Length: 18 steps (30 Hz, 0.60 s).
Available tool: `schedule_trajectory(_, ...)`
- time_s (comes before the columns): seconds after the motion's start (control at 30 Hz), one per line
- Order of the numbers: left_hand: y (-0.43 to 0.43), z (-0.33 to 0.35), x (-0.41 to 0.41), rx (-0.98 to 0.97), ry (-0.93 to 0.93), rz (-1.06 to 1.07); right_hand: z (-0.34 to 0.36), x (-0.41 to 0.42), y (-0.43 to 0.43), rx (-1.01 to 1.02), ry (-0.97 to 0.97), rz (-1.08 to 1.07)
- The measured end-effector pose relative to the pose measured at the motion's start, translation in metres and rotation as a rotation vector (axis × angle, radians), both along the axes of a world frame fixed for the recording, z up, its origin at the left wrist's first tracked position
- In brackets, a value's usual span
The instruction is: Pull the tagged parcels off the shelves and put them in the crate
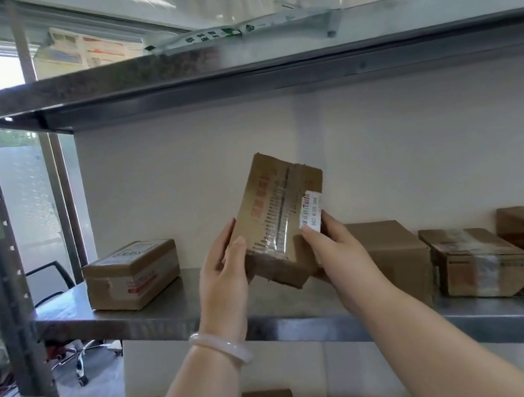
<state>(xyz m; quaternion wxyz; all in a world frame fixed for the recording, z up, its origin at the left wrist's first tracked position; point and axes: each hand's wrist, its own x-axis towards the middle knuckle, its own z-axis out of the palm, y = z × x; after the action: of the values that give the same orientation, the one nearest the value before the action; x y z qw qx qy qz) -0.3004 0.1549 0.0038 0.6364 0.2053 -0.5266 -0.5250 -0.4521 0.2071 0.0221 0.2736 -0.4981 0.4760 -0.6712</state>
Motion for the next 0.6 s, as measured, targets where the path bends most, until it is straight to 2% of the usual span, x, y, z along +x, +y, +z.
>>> schedule_trajectory(0.13, -0.012, -0.002, 0.007, -0.198, -0.544, 0.411, -0.005, 0.005, -0.001, -0.081, 0.027, -0.029)
schedule_trajectory(0.2, -0.014, -0.003, 0.009, -0.196, -0.673, 0.427, -0.007, 0.008, -0.002, -0.106, 0.046, -0.028)
schedule_trajectory(0.37, -0.022, -0.007, 0.009, -0.276, -0.804, 0.334, -0.011, 0.014, -0.003, -0.139, 0.082, -0.074)
schedule_trajectory(0.6, -0.040, -0.004, 0.014, -0.079, -0.829, 0.119, -0.015, 0.015, -0.012, -0.120, 0.196, -0.108)
